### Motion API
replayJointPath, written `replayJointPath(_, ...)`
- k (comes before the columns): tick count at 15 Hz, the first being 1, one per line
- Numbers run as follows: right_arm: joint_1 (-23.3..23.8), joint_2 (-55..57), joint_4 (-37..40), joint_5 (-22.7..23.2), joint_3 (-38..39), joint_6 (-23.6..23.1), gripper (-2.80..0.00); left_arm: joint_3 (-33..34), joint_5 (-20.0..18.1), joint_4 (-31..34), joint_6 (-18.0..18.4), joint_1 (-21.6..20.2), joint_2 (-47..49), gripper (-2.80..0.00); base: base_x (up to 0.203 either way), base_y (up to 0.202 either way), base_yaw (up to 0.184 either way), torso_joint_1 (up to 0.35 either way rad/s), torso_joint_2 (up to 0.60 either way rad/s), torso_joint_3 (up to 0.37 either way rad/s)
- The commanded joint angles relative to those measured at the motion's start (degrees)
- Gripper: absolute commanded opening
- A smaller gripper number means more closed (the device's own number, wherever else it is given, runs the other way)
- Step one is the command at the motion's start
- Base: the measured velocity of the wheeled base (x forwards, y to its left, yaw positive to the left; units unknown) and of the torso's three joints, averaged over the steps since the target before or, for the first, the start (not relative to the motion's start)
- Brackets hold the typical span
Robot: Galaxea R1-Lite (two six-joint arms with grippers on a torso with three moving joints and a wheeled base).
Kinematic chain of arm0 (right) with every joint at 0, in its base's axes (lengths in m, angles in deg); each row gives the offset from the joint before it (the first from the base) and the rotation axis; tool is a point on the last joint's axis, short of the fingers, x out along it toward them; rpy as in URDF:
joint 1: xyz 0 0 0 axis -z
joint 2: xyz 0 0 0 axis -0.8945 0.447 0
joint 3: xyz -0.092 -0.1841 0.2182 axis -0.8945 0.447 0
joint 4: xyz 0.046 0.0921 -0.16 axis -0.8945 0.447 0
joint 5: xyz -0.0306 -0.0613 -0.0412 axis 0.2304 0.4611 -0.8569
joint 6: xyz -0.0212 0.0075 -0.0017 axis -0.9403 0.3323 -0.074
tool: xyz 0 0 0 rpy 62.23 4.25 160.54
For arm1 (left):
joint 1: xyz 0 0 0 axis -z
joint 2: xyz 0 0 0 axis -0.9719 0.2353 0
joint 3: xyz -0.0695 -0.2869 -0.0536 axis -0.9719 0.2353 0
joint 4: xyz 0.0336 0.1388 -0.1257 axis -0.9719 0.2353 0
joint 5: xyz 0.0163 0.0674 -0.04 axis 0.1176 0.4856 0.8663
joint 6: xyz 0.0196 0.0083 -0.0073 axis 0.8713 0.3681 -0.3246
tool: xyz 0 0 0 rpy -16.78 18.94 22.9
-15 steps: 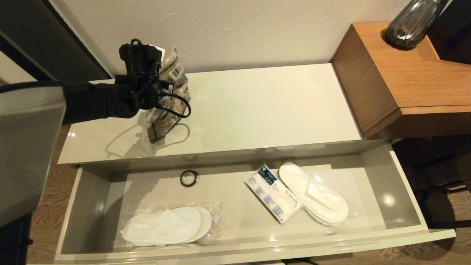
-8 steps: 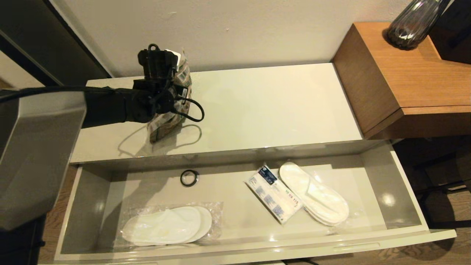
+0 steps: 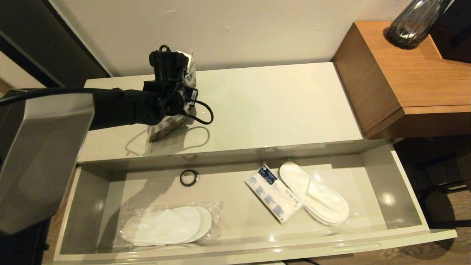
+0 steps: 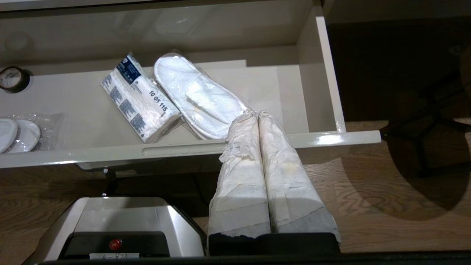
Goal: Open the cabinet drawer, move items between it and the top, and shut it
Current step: Place the solid drinks on the table
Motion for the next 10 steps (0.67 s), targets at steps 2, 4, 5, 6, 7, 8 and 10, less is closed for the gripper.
replayJointPath(2,-0.02,0.08,-0.01,-0.02,0.09,-0.03,-2.8,-0.03,0.38,-0.27,-0.08,1.39,-1.4,0.0,0.0,0.0,0.0,0.0,0.0,0.0)
replayJointPath(4,-0.02,0.08,0.02,0.07,0.09,-0.03,-2.8,0.01,0.78,-0.09,0.06,1.97,-1.49,-0.11,0.0,0.0,0.0,0.0,0.0,0.0)
replayJointPath(5,-0.02,0.08,0.02,-0.02,0.09,-0.03,-2.8,-0.03,0.78,-0.25,0.09,2.19,-1.44,-2.8,0.0,0.0,0.0,0.0,0.0,0.0)
replayJointPath(6,-0.02,0.08,0.02,-0.02,0.09,-0.03,-2.8,-0.03,0.89,-0.26,-0.08,2.66,-1.49,-2.8,0.0,0.0,0.0,0.0,0.0,0.0)
replayJointPath(7,-0.02,0.08,0.02,-0.02,0.09,-0.03,-2.8,-0.03,1.19,-0.26,-0.08,2.86,-1.85,-2.8,0.0,0.0,0.0,0.0,0.0,0.0)
replayJointPath(8,-0.02,0.08,0.02,0.07,0.09,-0.03,-2.8,-0.03,1.44,-0.26,-0.05,3.3,-2.06,-2.8,0.0,0.0,0.0,0.0,0.0,0.0)
replayJointPath(10,-0.02,0.08,0.02,0.07,0.09,-0.03,-2.8,-0.02,1.52,-0.19,-0.08,5.3,-3.22,-2.8,0.0,0.0,0.0,0.0,0.0,0.0)
